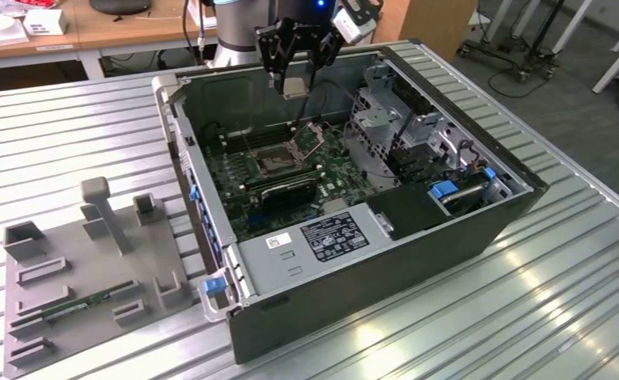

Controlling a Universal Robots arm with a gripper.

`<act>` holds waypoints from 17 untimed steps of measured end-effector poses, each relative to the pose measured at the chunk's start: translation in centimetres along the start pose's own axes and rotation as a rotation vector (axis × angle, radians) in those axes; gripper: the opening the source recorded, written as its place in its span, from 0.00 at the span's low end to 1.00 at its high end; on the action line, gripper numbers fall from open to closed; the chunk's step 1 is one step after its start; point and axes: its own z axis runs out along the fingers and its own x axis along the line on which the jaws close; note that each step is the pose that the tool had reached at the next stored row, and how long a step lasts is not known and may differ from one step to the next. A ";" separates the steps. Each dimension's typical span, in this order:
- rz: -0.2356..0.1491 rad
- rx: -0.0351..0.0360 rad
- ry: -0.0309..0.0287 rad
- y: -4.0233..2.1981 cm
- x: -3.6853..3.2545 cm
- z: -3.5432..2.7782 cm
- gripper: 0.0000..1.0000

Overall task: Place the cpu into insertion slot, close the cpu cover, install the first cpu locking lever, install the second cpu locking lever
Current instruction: 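Place the cpu into insertion slot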

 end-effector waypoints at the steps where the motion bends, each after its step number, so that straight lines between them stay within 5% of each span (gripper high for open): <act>1: 0.000 0.0000 0.0000 0.00 0.00 0.03 0.55; 17: 0.000 0.0003 0.0000 -0.03 -0.01 0.37 0.55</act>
